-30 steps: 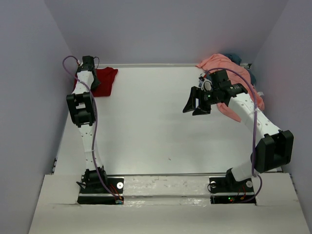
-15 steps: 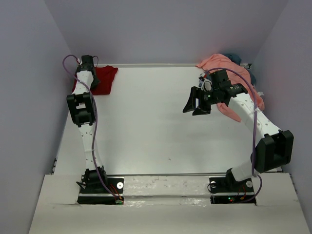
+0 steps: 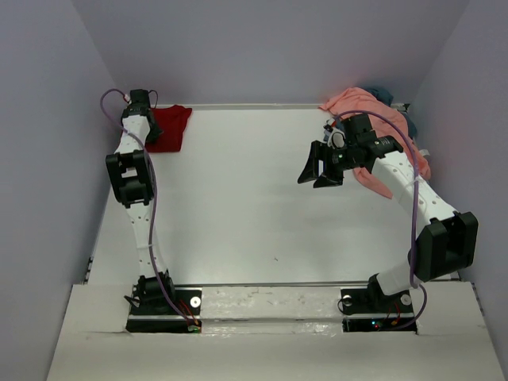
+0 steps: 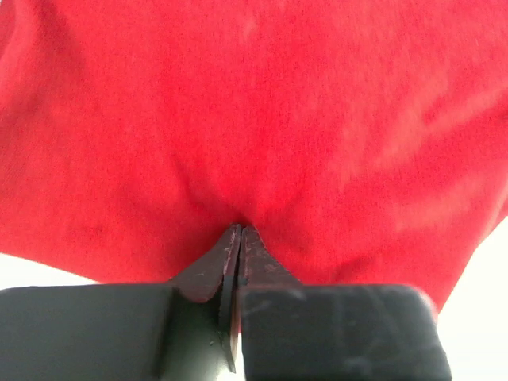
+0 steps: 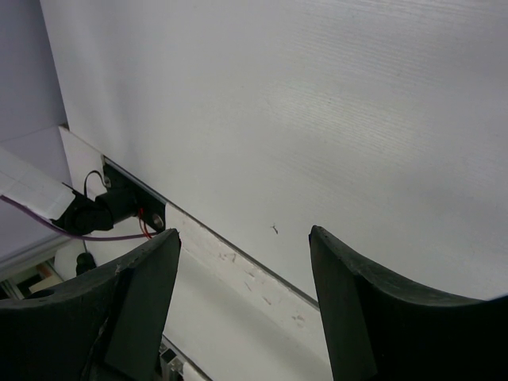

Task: Fold and stack the t-shirts
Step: Put the neatly folded tshirt into the corner of the board with the left arm

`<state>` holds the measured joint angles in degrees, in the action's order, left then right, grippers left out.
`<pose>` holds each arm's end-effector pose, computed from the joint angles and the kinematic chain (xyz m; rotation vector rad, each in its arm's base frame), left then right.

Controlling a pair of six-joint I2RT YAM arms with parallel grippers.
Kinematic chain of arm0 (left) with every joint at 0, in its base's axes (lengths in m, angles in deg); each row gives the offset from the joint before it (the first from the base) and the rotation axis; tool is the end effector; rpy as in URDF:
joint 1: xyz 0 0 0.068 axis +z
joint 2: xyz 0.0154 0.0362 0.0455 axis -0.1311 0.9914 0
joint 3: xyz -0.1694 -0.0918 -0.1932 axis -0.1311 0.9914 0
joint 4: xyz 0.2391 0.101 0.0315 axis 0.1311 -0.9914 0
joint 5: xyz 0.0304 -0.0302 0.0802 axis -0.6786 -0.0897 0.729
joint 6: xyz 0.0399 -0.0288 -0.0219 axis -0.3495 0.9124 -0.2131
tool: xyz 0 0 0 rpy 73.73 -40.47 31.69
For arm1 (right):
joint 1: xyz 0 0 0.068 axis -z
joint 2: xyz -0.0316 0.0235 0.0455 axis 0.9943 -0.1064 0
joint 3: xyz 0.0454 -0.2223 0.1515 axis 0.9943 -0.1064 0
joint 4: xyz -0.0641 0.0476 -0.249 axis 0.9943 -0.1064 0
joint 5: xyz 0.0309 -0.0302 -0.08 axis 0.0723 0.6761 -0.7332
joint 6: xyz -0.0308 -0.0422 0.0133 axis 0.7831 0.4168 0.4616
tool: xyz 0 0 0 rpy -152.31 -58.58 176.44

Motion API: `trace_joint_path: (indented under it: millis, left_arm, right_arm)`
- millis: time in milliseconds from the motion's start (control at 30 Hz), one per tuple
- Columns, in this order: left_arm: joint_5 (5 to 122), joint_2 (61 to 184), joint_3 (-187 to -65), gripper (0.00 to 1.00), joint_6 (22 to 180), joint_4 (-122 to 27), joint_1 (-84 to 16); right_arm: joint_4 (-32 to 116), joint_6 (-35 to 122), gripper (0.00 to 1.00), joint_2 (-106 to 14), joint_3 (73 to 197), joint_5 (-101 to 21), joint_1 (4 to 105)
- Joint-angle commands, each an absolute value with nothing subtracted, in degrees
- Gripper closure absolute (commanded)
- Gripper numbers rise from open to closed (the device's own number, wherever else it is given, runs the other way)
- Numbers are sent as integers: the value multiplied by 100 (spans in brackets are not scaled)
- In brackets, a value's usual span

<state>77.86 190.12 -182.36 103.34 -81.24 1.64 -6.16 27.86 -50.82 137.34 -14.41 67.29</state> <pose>0.5519 0.0928 0.1912 -0.5134 2.3100 0.0879 0.2903 0.1067 0.3152 -0.1008 2.6223 0.9855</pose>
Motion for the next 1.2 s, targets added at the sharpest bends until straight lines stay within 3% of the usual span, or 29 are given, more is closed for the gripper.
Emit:
trace_joint_path:
  millis: [0, 67, 133, 167, 200, 633, 867, 1167]
  left_arm:
    - [7792, 17967, -18062, 85, 10298, -8159, 143]
    - [7784, 17677, -18044, 75, 10298, -8265, 144]
    - [7924, 17466, -17974, 53, 10281, -8291, 117]
    - [8011, 17256, -17852, 10, 10281, -8300, 74]
    - [8047, 17150, -17764, 1, 10254, -8291, 47]
    - [8257, 15585, -15822, 1, 10588, -8879, -952]
    - [8093, 13900, -13969, 1, 10894, -8828, -2070]
    - [7678, 11843, -12596, 1, 11818, -8907, -2818]
  right_arm:
    - [-333, 2795, 28, -5093, 13834, -1394, 6667]
    - [-298, 2795, 28, -5119, 13825, -1359, 6667]
    - [-280, 2804, 28, -5120, 13825, -1341, 6667]
    - [-272, 2812, 28, -5111, 13825, -1324, 6667]
    - [-263, 2821, 28, -5119, 13807, -1324, 6667]
    - [229, 2883, 28, -5128, 13631, -1385, 6667]
    - [536, 2891, 26, -5093, 13509, -1631, 6667]
    - [757, 2935, 25, -4821, 13183, -1658, 6667]
